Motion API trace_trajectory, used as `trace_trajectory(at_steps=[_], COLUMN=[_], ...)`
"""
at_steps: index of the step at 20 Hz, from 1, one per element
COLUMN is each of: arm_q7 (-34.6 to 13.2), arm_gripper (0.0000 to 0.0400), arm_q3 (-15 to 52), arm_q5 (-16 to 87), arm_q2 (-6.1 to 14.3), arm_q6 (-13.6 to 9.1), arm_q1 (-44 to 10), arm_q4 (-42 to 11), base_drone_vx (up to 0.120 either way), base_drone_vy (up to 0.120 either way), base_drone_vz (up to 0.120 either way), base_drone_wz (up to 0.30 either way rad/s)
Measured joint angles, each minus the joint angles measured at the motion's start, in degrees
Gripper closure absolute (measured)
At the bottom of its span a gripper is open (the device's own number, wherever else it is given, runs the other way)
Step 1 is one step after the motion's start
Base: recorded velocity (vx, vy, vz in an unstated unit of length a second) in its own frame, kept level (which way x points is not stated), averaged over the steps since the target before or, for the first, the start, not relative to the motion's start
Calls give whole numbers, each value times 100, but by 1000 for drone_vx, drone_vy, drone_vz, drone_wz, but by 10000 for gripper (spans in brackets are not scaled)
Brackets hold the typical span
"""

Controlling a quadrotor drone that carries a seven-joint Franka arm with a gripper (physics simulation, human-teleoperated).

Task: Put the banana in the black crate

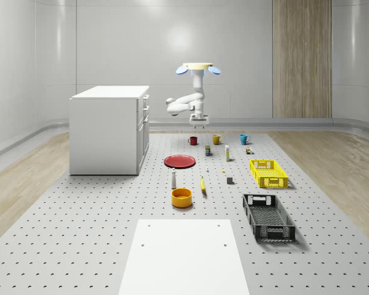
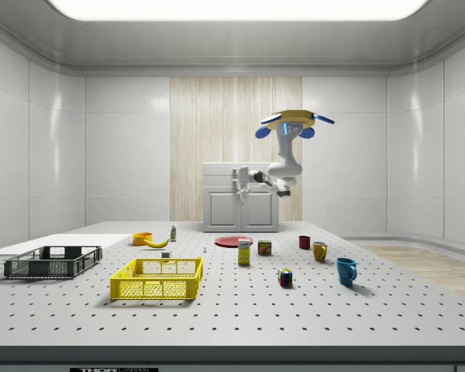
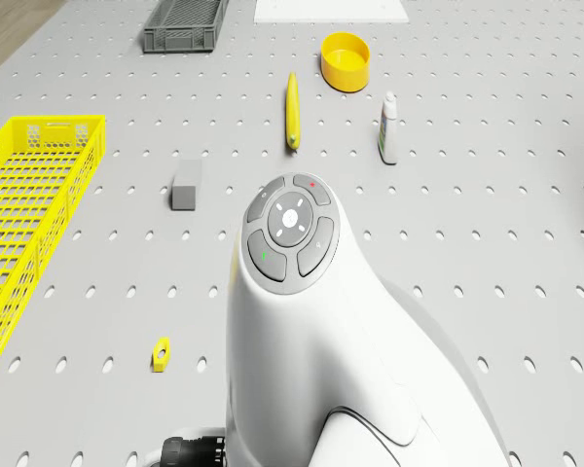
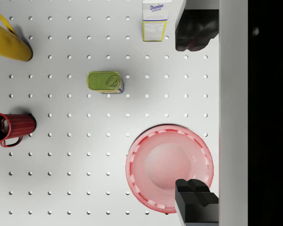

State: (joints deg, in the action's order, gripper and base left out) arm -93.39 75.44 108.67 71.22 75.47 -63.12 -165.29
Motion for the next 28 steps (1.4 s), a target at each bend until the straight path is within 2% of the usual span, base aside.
trace_trajectory(at_steps=[5,18,26,28], arm_q7=[-33,-107,-145,-153], arm_gripper=[0,0,0,0], arm_q3=[31,100,135,143], arm_q5=[-59,-196,-270,-287], arm_q2=[121,410,569,607], arm_q6=[112,380,528,564], arm_q1=[-35,-115,-157,-167], arm_q4=[8,25,34,36], base_drone_vx=[120,120,120,120], base_drone_vy=[-24,0,0,0], base_drone_vz=[-48,-3,-120,-20], base_drone_wz=[0,0,0,0])
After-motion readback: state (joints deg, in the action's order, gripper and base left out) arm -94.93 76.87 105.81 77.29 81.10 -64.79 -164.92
